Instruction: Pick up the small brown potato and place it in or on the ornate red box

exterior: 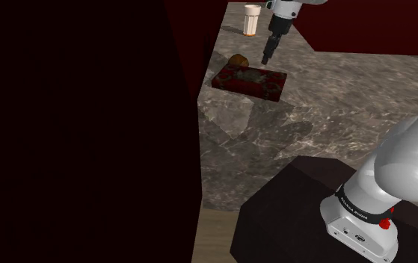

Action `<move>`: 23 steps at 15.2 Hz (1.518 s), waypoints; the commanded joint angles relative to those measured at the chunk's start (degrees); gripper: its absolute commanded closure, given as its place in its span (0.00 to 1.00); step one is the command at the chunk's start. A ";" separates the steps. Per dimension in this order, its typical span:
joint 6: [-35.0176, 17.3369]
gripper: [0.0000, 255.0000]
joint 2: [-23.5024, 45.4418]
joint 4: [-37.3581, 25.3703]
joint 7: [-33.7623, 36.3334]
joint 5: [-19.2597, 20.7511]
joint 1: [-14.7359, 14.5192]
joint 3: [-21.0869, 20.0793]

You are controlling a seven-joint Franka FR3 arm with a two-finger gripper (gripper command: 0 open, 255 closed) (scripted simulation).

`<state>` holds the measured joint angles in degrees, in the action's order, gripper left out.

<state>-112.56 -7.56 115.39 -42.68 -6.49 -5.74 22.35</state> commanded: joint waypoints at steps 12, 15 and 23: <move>-0.76 0.00 25.67 -24.08 -19.05 -17.36 3.88 0.56; -2.60 0.00 26.45 -22.98 -19.39 -17.87 3.69 0.26; -4.14 0.00 27.21 -22.14 -19.70 -18.36 3.54 0.00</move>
<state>-116.74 19.64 93.07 -62.39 -24.88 -2.11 22.42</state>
